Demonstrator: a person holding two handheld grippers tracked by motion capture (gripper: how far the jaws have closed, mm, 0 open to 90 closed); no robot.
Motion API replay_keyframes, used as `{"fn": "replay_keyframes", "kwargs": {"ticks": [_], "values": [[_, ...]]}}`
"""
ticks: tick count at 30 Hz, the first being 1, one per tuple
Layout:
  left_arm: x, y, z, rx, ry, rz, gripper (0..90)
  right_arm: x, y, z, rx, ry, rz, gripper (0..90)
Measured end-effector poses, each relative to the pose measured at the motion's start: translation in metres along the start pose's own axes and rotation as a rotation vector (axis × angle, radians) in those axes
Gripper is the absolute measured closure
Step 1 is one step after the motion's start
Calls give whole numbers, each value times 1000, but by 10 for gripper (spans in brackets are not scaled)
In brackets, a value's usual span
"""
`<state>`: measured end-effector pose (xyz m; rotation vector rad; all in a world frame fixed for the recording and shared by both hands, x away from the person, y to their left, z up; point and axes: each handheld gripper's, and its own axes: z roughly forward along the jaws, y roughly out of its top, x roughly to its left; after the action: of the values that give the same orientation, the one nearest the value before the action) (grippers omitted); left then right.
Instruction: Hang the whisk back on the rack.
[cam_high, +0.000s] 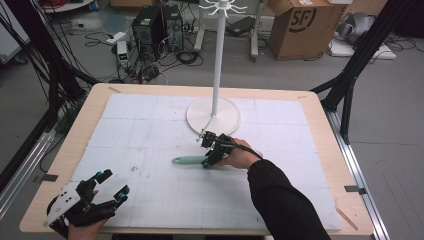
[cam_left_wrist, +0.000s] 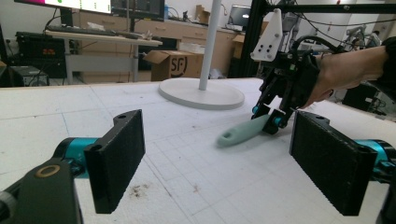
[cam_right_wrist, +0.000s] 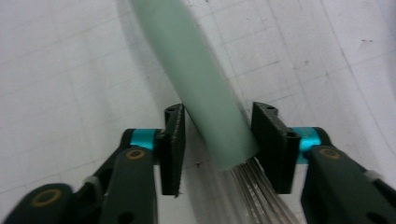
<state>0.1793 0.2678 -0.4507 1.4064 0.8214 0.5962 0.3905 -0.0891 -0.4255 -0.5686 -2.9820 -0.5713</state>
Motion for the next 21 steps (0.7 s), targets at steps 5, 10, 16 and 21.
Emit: {"fn": "replay_keyframes", "kwargs": {"ticks": [5,10,16,21], "values": [[0,0,0,-3,1,-3,187,-3,1,0,-6,14,13,639],[2,1,-1,-10,7,-6,187,-3,1,-1,10,10,37,679],[3,0,-2,-11,10,-13,187,-8,-1,-1,-14,32,25,691],[3,1,-2,-12,9,-16,187,-12,-3,-10,-82,60,58,691]]}}
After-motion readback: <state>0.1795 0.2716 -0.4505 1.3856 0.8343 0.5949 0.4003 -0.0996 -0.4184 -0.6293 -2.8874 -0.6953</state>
